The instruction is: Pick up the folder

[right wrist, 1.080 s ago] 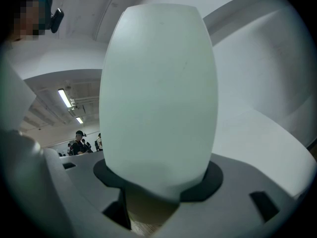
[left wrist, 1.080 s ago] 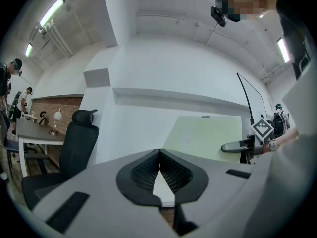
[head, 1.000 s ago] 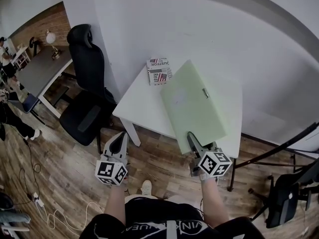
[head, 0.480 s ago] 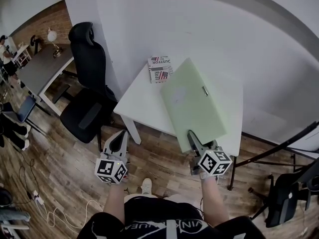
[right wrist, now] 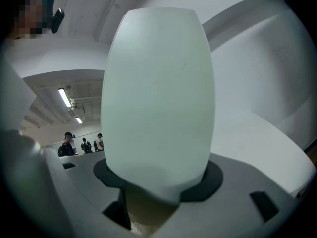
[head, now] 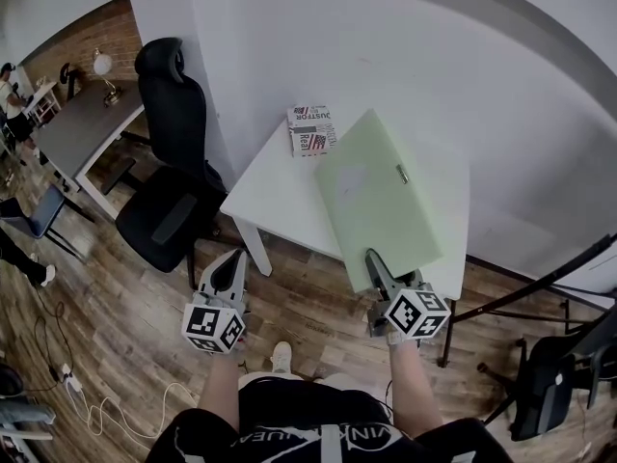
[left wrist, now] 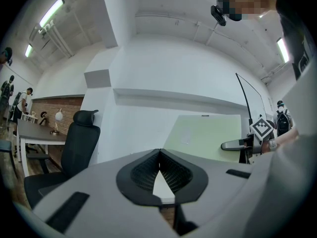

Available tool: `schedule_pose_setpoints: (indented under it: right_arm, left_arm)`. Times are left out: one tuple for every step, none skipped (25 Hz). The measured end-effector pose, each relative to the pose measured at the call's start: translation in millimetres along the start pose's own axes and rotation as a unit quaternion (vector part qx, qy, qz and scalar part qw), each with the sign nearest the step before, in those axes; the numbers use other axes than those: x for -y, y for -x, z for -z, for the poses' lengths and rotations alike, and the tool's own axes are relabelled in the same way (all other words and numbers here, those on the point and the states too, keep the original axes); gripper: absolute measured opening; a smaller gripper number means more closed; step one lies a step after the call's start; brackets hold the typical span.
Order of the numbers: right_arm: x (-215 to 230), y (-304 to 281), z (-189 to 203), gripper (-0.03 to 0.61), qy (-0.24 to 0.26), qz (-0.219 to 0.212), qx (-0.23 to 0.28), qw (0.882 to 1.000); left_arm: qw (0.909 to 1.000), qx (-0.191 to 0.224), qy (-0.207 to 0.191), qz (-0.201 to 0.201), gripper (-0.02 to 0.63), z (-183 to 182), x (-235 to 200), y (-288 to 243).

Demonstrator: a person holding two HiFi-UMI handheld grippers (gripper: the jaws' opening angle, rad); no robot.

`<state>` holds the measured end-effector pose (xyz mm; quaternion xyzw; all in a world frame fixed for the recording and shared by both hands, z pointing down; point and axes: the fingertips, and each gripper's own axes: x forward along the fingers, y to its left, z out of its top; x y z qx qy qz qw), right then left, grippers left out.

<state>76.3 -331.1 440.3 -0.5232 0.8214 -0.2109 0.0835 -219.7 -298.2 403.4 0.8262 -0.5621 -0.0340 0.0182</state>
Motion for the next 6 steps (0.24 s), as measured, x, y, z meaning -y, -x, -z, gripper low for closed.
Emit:
schedule_pose_setpoints:
  right_arm:
    - [-0.8,0.6,0.3,0.288,0.000,0.000,0.001,1.000]
    - [-1.6,1.2,0.9,0.288,-0.001,0.000,0.001,1.000]
    - [-2.4,1.7,1.6,0.288,-0.001,-0.001,0.002,1.000]
    - [-3.2,2.0,2.3,0.288,-0.001,-0.001,0.002,1.000]
    - [-3.9,2.2,3.0,0.288,-0.002,-0.002,0.003,1.000]
    - [-4.6,2.4,3.7,0.288,-0.002,-0.002,0.004,1.000]
  left_arm:
    - [1.0000,0.000,-0.001,0.000,0.014,-0.4,0.0,1.2]
    - [1.0000,0.001,-0.001,0.000,0.014,-0.5,0.0,2.5]
    - [1.0000,0.001,-0.001,0.000,0.014,-0.4,-0.2,3.7]
    - [1.0000,0.001,-0.001,0.000,0.014,-0.1,-0.5,5.0]
    - [1.0000,0.002,-0.001,-0.001,0.014,0.1,-0.8,6.1]
    - [1.0000,0.002,0.000,-0.001,0.014,0.4,-1.2,7.2]
